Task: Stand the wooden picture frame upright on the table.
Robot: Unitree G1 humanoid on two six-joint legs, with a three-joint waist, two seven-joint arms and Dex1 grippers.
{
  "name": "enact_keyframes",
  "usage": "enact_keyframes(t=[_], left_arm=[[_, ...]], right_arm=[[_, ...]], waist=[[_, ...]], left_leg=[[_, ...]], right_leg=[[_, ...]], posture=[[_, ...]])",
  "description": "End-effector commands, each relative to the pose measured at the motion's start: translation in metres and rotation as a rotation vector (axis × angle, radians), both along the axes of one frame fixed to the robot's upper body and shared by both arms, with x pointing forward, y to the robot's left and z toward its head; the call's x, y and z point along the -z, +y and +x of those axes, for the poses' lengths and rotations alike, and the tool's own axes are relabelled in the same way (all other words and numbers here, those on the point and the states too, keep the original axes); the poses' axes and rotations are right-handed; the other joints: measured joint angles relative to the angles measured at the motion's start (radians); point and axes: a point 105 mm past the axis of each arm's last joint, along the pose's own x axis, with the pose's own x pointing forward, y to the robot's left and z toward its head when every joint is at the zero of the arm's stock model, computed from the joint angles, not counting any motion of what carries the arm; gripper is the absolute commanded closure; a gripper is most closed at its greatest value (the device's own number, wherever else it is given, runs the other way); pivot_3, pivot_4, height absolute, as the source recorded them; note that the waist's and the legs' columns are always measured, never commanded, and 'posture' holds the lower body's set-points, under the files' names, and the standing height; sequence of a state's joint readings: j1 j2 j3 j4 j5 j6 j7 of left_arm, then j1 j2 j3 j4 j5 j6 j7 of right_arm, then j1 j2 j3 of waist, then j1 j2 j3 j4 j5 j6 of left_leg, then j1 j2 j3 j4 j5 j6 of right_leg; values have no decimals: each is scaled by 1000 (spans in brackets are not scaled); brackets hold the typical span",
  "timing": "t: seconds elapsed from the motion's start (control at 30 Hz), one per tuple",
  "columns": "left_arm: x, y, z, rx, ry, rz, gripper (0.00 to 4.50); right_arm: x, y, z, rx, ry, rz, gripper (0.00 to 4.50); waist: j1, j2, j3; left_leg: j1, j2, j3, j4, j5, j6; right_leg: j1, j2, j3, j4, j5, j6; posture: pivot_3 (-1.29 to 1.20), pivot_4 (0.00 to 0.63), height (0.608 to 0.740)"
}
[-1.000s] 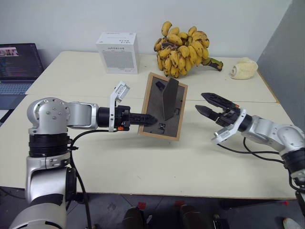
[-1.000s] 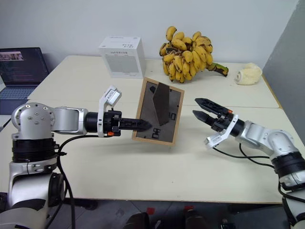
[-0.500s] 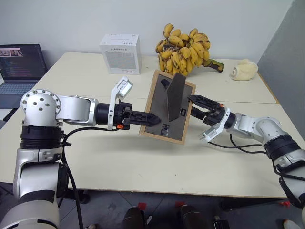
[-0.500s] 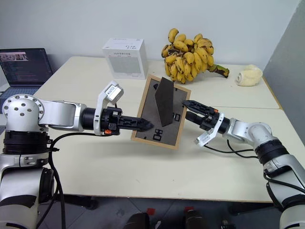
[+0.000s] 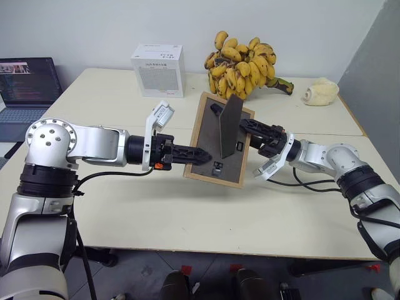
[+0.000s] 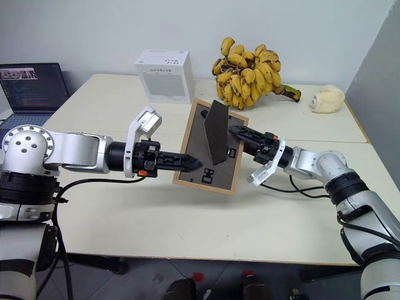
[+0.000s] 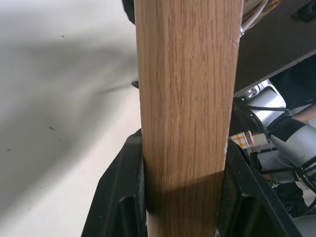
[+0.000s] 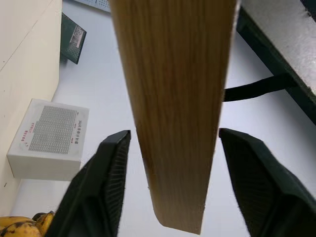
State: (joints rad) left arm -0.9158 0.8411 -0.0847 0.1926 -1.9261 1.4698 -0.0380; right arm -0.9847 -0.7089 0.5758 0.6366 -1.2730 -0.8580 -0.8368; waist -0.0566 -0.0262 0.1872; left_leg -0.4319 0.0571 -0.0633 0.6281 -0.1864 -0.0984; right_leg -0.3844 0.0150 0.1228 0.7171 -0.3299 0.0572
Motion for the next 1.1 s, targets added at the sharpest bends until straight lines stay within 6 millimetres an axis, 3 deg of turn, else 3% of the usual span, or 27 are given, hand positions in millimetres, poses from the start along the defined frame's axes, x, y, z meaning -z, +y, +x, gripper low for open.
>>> enact_keyframes(t=[0.03,0.1,0.2,0.63,0.7,0.87,0.9,1.0,1.1], left_arm=[[-17,-1,-5,23,-48,-51,3219],[-17,-1,-6,26,-46,-52,3219],[-17,-1,-6,31,-42,-51,3219],[-17,0,-6,26,-81,-17,3219],[-18,0,-6,22,-86,-28,2517],[-18,2,-2,-3,-129,-5,1565],[-20,3,-1,-7,-151,1,1378],[-29,6,1,-35,-299,19,1378],[-55,8,-3,-62,-679,19,1378]], right_arm=[[-16,-1,-2,-17,-37,37,2474],[-16,-1,-2,-20,-38,37,2925],[-16,-3,-4,-26,-46,36,3138],[-16,-6,-5,-25,-55,32,3233],[-16,-5,-5,-27,-55,30,3234],[-18,-3,-5,-32,-55,34,3234],[-18,-2,-5,-33,-54,36,3234],[-18,-1,-5,-37,-44,39,3234],[-18,-1,-4,-40,-25,45,3234]], waist=[[0,0,0],[0,0,0],[0,0,0],[0,0,0],[0,0,0],[0,0,0],[0,0,0],[0,0,0],[-2,0,0]], left_leg=[[0,0,0,0,0,0],[0,0,0,0,0,0],[0,0,0,0,0,0],[0,0,-1,0,0,0],[0,0,-1,0,0,0],[0,-1,-1,0,0,0],[0,-1,-1,0,0,0],[0,-1,-1,0,0,0],[0,-1,0,0,0,0]], right_leg=[[0,0,0,0,0,0],[0,0,0,0,0,0],[0,0,0,0,0,0],[0,0,0,0,0,0],[0,0,0,0,0,0],[0,0,0,0,0,0],[0,0,0,0,0,0],[0,0,0,0,0,0],[0,0,0,0,0,0]], posture=[[0,150,740],[0,150,740],[0,150,740],[0,150,740],[0,150,740],[0,150,740],[0,150,740],[0,150,740],[0,150,740]])
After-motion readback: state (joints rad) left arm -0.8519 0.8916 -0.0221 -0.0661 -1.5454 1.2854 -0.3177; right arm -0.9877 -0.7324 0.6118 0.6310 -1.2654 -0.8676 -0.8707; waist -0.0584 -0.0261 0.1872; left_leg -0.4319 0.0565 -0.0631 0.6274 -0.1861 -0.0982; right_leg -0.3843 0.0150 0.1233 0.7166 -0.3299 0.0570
